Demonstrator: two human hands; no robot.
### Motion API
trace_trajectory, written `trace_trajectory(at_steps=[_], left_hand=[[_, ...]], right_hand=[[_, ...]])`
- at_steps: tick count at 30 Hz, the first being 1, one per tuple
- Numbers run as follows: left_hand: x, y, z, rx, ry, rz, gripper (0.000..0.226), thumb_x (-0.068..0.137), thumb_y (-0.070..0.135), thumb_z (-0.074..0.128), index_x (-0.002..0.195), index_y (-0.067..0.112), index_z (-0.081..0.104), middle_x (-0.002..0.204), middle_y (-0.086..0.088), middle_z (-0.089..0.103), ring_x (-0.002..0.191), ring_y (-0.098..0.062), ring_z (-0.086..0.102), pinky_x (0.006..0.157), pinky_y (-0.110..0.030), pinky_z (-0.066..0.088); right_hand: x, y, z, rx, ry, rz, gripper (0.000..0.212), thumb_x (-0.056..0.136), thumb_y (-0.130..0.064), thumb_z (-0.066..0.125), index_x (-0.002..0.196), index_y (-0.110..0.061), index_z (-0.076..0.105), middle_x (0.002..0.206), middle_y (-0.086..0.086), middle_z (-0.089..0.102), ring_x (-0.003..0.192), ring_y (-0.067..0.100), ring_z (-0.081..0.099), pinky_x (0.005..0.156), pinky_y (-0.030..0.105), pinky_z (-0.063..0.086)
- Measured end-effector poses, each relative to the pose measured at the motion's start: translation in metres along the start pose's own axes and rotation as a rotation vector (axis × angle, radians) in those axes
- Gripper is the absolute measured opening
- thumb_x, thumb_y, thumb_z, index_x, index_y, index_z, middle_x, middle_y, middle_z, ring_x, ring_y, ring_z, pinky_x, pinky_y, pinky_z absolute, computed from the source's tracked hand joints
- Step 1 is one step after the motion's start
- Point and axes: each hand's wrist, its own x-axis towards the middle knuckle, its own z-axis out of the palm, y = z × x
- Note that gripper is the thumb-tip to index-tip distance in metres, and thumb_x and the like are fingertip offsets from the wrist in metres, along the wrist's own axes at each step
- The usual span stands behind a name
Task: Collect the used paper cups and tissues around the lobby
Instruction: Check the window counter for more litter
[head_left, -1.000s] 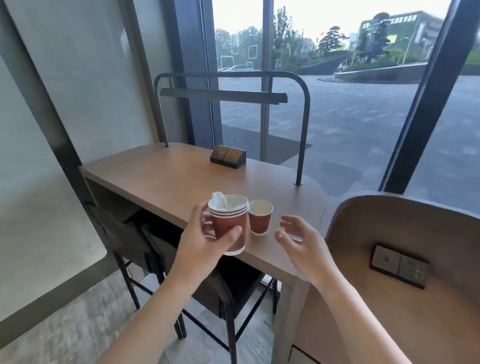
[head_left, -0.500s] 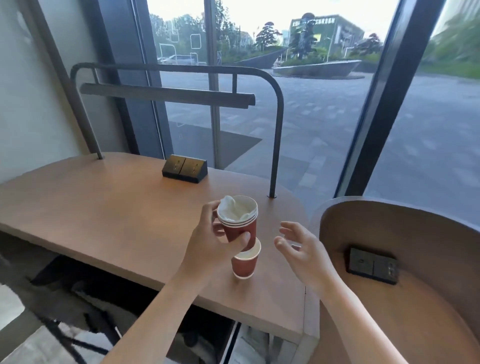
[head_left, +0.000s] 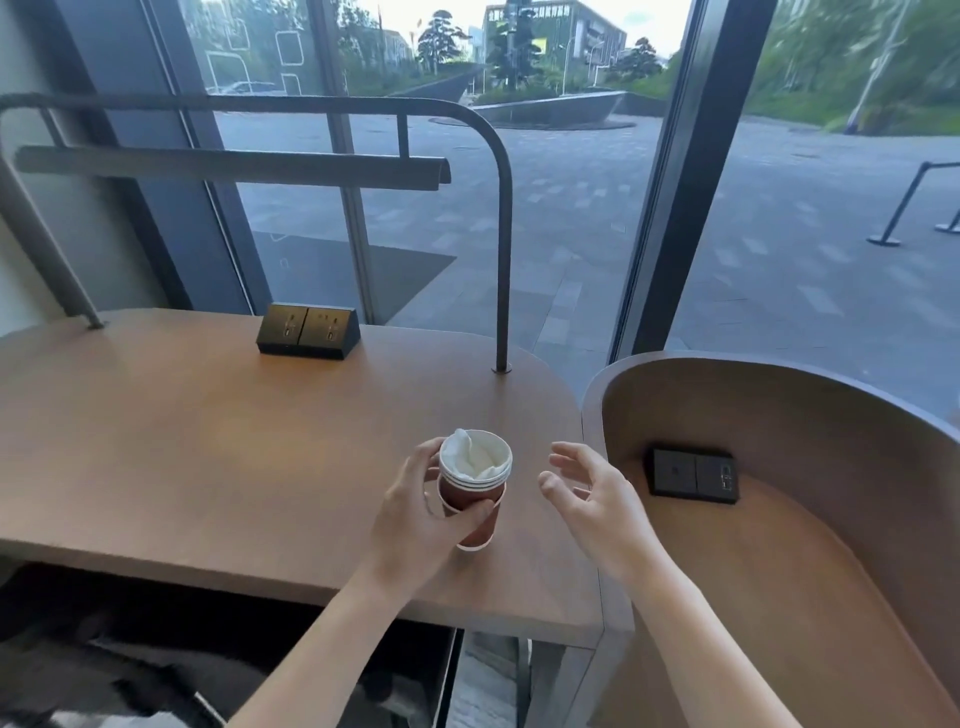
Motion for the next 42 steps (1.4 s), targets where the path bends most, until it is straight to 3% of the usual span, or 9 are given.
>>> trace_trajectory(at_steps=[4, 7, 10, 13, 18, 21, 25, 32, 42], left_hand=[[-0.004, -0.004, 0.004, -0.001, -0.016, 0.010, 0.073, 0.063, 0.047, 0.089, 0.126, 0.045, 0.053, 0.122, 0.017, 0.067, 0.108, 0.011, 0.060, 0.076, -0.007, 0.049], [-0.008, -0.004, 0.007, 0.006, -0.006, 0.021, 0.070, 0.068, 0.039, 0.093, 0.125, 0.044, 0.052, 0.121, 0.017, 0.066, 0.108, 0.016, 0.057, 0.075, -0.005, 0.048], [-0.013, -0.002, 0.008, 0.018, 0.012, 0.023, 0.068, 0.061, 0.058, 0.086, 0.117, 0.053, 0.048, 0.118, 0.022, 0.064, 0.108, 0.018, 0.056, 0.075, -0.006, 0.048], [-0.016, -0.003, 0.010, 0.016, 0.008, 0.013, 0.069, 0.065, 0.047, 0.092, 0.117, 0.055, 0.047, 0.119, 0.022, 0.064, 0.108, 0.018, 0.056, 0.078, -0.009, 0.047], [-0.018, -0.015, 0.016, 0.023, -0.026, -0.037, 0.090, 0.062, 0.042, 0.095, 0.135, 0.045, 0.043, 0.123, 0.029, 0.057, 0.112, 0.009, 0.057, 0.089, -0.025, 0.049], [-0.015, -0.015, 0.019, 0.039, -0.020, -0.076, 0.076, 0.064, 0.033, 0.095, 0.124, 0.044, 0.051, 0.111, 0.030, 0.062, 0.109, -0.002, 0.063, 0.086, -0.016, 0.044], [-0.004, -0.006, 0.005, -0.030, 0.099, -0.090, 0.063, 0.067, 0.025, 0.095, 0.117, 0.031, 0.058, 0.103, 0.027, 0.067, 0.098, -0.002, 0.068, 0.087, -0.022, 0.052], [-0.013, 0.012, -0.061, -0.114, 0.292, -0.144, 0.069, 0.058, 0.048, 0.084, 0.120, 0.033, 0.057, 0.112, 0.018, 0.071, 0.095, 0.005, 0.068, 0.084, -0.026, 0.056], [-0.189, 0.011, -0.165, 0.132, 0.874, -0.403, 0.058, 0.074, 0.034, 0.091, 0.124, 0.032, 0.061, 0.111, 0.015, 0.074, 0.096, 0.006, 0.069, 0.078, -0.009, 0.051]], right_hand=[[-0.006, 0.001, -0.001, 0.000, 0.006, 0.008, 0.046, 0.091, -0.040, 0.064, 0.134, -0.028, 0.055, 0.124, -0.014, 0.065, 0.118, 0.001, 0.058, 0.104, 0.032, 0.047], [-0.011, 0.005, 0.000, 0.000, 0.008, 0.015, 0.046, 0.090, -0.042, 0.064, 0.134, -0.030, 0.056, 0.123, -0.015, 0.065, 0.118, 0.001, 0.058, 0.104, 0.032, 0.047], [-0.015, 0.008, -0.002, -0.016, 0.000, 0.022, 0.046, 0.090, -0.041, 0.064, 0.134, -0.030, 0.055, 0.123, -0.016, 0.065, 0.118, 0.000, 0.057, 0.104, 0.033, 0.047], [-0.017, 0.010, -0.004, -0.020, -0.003, 0.024, 0.046, 0.091, -0.041, 0.064, 0.134, -0.029, 0.055, 0.124, -0.015, 0.065, 0.119, 0.001, 0.057, 0.104, 0.033, 0.047], [-0.020, 0.013, -0.005, -0.028, -0.010, 0.030, 0.047, 0.091, -0.042, 0.064, 0.135, -0.030, 0.054, 0.126, -0.015, 0.064, 0.119, 0.001, 0.056, 0.104, 0.031, 0.046], [-0.019, 0.013, -0.006, -0.031, -0.011, 0.027, 0.047, 0.090, -0.043, 0.064, 0.135, -0.031, 0.054, 0.125, -0.017, 0.064, 0.119, -0.001, 0.056, 0.104, 0.033, 0.047], [-0.013, 0.003, -0.005, -0.038, -0.023, -0.011, 0.049, 0.091, -0.045, 0.063, 0.136, -0.030, 0.053, 0.127, -0.017, 0.063, 0.120, 0.000, 0.056, 0.106, 0.034, 0.046], [0.019, -0.040, 0.032, -0.023, -0.163, -0.173, 0.048, 0.090, -0.043, 0.065, 0.135, -0.031, 0.054, 0.127, -0.018, 0.063, 0.118, 0.000, 0.057, 0.104, 0.031, 0.047], [-0.033, -0.131, 0.180, 0.022, -0.776, -0.621, 0.044, 0.089, -0.043, 0.063, 0.131, -0.031, 0.057, 0.123, -0.017, 0.064, 0.117, 0.005, 0.059, 0.098, 0.028, 0.047]])
